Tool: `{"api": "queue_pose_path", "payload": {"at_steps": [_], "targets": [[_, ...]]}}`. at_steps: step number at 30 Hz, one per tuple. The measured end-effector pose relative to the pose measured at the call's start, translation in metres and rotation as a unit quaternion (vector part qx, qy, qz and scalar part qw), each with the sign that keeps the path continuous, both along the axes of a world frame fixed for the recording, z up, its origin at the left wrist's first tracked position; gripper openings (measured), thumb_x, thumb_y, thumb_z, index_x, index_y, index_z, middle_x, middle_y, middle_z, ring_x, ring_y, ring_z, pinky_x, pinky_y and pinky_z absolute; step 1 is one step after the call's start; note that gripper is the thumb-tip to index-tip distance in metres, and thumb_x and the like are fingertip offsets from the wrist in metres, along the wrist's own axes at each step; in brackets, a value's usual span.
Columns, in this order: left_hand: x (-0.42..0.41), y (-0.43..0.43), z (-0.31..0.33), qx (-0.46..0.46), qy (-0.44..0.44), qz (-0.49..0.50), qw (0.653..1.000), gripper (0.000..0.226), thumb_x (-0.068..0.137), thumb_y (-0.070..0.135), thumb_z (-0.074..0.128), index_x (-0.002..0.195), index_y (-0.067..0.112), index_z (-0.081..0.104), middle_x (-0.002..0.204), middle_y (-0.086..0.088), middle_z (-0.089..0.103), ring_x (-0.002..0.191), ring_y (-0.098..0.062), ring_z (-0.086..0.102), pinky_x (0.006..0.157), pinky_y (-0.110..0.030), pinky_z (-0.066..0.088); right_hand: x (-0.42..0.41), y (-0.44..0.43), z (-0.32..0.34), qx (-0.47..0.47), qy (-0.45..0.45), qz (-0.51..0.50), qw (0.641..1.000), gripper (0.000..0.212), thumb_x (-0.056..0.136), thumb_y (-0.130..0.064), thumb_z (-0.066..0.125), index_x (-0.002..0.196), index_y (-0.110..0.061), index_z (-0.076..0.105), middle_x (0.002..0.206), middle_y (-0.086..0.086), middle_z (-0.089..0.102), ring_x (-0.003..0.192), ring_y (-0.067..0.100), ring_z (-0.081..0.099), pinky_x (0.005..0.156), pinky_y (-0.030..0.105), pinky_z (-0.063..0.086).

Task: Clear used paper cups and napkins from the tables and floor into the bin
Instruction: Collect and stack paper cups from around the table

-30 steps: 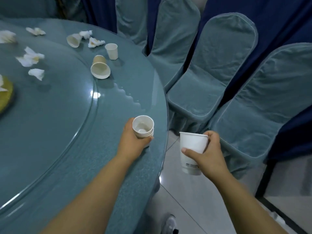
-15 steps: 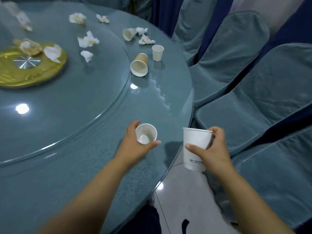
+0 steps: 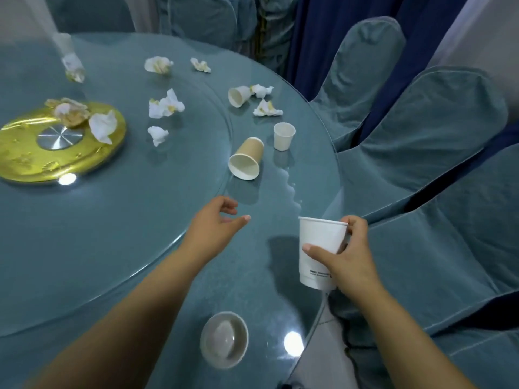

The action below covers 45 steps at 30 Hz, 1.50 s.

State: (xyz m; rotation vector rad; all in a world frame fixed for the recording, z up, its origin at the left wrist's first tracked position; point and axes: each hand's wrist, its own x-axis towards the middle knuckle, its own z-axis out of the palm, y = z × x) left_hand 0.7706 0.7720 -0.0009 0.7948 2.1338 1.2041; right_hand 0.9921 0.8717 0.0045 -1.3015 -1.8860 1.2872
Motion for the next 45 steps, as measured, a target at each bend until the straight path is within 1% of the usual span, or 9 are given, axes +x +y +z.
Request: {"api": "queue_pose_path", "payload": {"at_steps": [7, 10, 14, 20, 27, 31, 36, 40, 45], "targets": [[-0.037, 0.102, -0.003, -0.122, 0.076, 0.023, 0.989, 0.087, 0.070, 0.048, 0.077, 0.139, 0.018, 0.033, 0.138, -0.009, 0.039, 0.125, -0.027, 0.044, 0.102, -0.037, 0.038, -0.025, 0.094, -0.008, -0.004, -0.002, 0.037, 0.999, 0.065, 0.052, -0.034, 0.085, 0.091, -0.049, 0.036, 0.111, 0.001, 0.050, 0.092, 0.023, 0.056, 0.074, 0.036, 0.049], [-0.047, 0.142, -0.014, -0.188, 0.086, 0.070, 0.976, 0.102, 0.066, 0.056, 0.076, 0.144, 0.016, 0.022, 0.143, -0.013, 0.031, 0.131, -0.033, 0.032, 0.107, -0.042, 0.031, -0.036, 0.143, -0.012, -0.003, -0.015, 0.080, 0.997, 0.065, 0.059, -0.026, 0.087, 0.091, -0.048, 0.035, 0.110, 0.003, 0.052, 0.089, 0.023, 0.056, 0.069, 0.031, 0.043], [-0.054, 0.183, -0.037, -0.275, 0.069, 0.120, 0.952, 0.119, 0.063, 0.065, 0.072, 0.148, 0.014, 0.008, 0.149, -0.014, 0.023, 0.138, -0.034, 0.021, 0.112, -0.045, 0.022, -0.054, 0.193, -0.014, -0.025, -0.022, 0.115, 0.993, 0.064, 0.056, -0.034, 0.085, 0.092, -0.050, 0.034, 0.112, 0.002, 0.051, 0.092, 0.023, 0.056, 0.070, 0.034, 0.047], [-0.054, 0.205, -0.050, -0.270, 0.097, 0.187, 0.939, 0.084, 0.069, 0.047, 0.073, 0.135, 0.019, 0.028, 0.137, -0.012, 0.035, 0.125, -0.037, 0.034, 0.104, -0.046, 0.029, -0.079, 0.227, -0.019, -0.056, -0.036, 0.153, 0.986, 0.067, 0.042, -0.051, 0.078, 0.094, -0.050, 0.035, 0.111, 0.007, 0.053, 0.094, 0.027, 0.057, 0.080, 0.048, 0.053], [-0.049, 0.180, -0.015, -0.049, 0.055, 0.208, 0.975, 0.085, 0.066, 0.017, 0.077, 0.137, 0.032, 0.032, 0.130, -0.002, 0.021, 0.111, -0.023, 0.041, 0.093, -0.026, 0.036, -0.098, 0.238, -0.016, -0.058, -0.021, 0.198, 0.978, 0.066, 0.046, -0.048, 0.080, 0.094, -0.050, 0.035, 0.112, 0.001, 0.050, 0.093, 0.023, 0.058, 0.077, 0.045, 0.054], [-0.038, 0.150, 0.015, -0.037, 0.058, 0.199, 0.978, 0.106, 0.049, 0.039, 0.074, 0.138, 0.043, 0.016, 0.126, 0.001, 0.040, 0.110, -0.022, 0.046, 0.097, -0.041, 0.044, -0.112, 0.234, -0.002, -0.052, 0.039, 0.191, 0.980, 0.063, 0.066, -0.020, 0.084, 0.102, -0.036, 0.035, 0.101, -0.018, 0.046, 0.084, 0.015, 0.055, 0.068, 0.029, 0.047], [-0.019, 0.110, 0.043, -0.116, 0.074, 0.171, 0.976, 0.103, 0.041, 0.054, 0.069, 0.129, 0.045, 0.016, 0.112, 0.005, 0.048, 0.101, -0.027, 0.054, 0.092, -0.044, 0.047, -0.138, 0.201, 0.039, -0.064, 0.145, 0.155, 0.975, 0.058, 0.076, -0.012, 0.076, 0.107, -0.014, 0.028, 0.091, -0.011, 0.045, 0.072, -0.003, 0.052, 0.058, 0.008, 0.044], [-0.008, 0.084, 0.055, -0.158, 0.103, 0.132, 0.973, 0.097, 0.047, 0.052, 0.070, 0.127, 0.041, 0.016, 0.107, 0.004, 0.054, 0.096, -0.025, 0.057, 0.089, -0.040, 0.048, -0.160, 0.157, 0.067, -0.082, 0.222, 0.195, 0.952, 0.055, 0.074, -0.005, 0.075, 0.103, -0.013, 0.029, 0.094, -0.006, 0.048, 0.066, -0.013, 0.056, 0.060, 0.008, 0.046], [-0.002, 0.051, 0.064, -0.139, 0.131, 0.129, 0.973, 0.095, 0.052, 0.050, 0.077, 0.125, 0.037, 0.018, 0.101, 0.010, 0.060, 0.097, -0.023, 0.060, 0.090, -0.041, 0.047, -0.164, 0.101, 0.065, -0.092, 0.171, 0.282, 0.940, 0.055, 0.069, -0.011, 0.081, 0.093, -0.025, 0.033, 0.098, -0.012, 0.051, 0.079, -0.009, 0.058, 0.065, 0.011, 0.049]]}}
